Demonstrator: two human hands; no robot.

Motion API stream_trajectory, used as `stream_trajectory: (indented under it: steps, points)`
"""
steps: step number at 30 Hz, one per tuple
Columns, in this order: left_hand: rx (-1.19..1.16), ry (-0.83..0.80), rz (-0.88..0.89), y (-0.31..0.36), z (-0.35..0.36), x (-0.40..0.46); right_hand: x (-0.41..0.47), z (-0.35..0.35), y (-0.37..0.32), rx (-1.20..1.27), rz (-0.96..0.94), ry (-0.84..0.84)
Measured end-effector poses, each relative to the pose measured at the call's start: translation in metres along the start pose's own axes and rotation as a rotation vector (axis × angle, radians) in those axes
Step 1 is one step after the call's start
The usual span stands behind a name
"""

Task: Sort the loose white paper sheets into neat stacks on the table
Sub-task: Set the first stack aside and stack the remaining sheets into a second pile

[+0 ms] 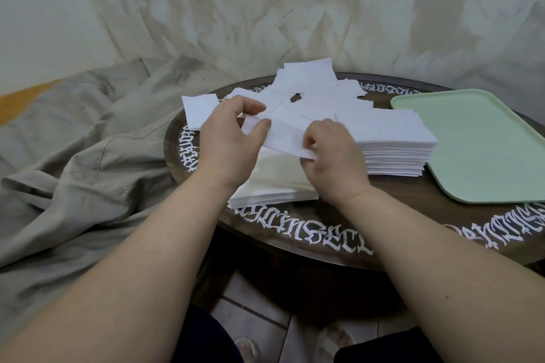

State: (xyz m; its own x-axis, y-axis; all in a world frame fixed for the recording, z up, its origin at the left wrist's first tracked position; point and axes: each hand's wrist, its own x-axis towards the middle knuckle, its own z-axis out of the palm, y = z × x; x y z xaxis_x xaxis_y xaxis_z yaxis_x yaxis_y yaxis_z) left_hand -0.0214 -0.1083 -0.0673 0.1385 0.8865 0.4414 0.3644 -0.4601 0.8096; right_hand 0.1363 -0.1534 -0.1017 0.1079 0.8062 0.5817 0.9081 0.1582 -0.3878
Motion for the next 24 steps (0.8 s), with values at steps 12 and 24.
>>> stream_trajectory:
  steps: [12, 24]
  points:
    - [0.226, -0.230, -0.340, -0.051, 0.008, -0.006, -0.013, -0.018, 0.031, -0.179, 0.133, -0.479]
    - [0.178, -0.102, -0.247, -0.033, 0.005, -0.002, -0.009, -0.026, 0.030, -0.006, 0.084, -0.260]
